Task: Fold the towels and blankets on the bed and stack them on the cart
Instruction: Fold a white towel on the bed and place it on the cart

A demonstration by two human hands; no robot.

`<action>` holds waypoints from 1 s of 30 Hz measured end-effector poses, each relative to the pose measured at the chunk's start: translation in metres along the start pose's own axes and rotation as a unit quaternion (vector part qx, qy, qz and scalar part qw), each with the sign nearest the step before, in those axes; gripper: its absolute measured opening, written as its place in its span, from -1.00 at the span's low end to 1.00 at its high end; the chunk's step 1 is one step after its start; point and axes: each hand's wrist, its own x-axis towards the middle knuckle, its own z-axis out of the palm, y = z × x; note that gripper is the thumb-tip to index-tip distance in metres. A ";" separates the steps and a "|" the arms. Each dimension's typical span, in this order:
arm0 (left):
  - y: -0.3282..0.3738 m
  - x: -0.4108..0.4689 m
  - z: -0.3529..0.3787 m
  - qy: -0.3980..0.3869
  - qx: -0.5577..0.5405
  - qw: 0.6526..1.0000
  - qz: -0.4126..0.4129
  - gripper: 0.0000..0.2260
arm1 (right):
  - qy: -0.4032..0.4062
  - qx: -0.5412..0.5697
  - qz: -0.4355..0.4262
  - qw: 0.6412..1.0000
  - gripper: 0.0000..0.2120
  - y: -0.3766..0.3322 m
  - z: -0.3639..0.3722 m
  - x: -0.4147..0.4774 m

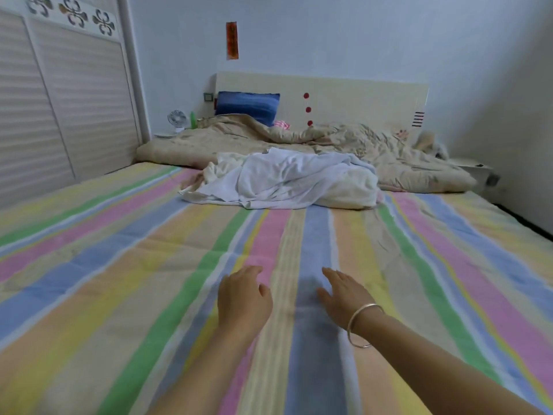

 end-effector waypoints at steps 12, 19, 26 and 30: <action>-0.053 0.162 0.082 0.087 -0.226 0.962 -0.129 -0.76 | 0.064 0.124 -0.004 0.990 -0.49 -0.017 0.031 0.224; -0.076 0.211 0.081 0.071 -0.266 0.943 -0.188 -0.77 | 0.147 -0.061 -0.099 0.982 -0.51 -0.048 0.059 0.368; -0.094 0.224 0.097 0.070 -0.331 0.918 -0.208 -0.77 | 0.150 -0.004 -0.017 0.989 -0.76 -0.072 0.089 0.443; -0.094 0.227 0.097 0.059 -0.401 0.889 -0.214 -0.81 | 0.157 0.088 -0.028 0.983 -0.81 -0.061 0.079 0.394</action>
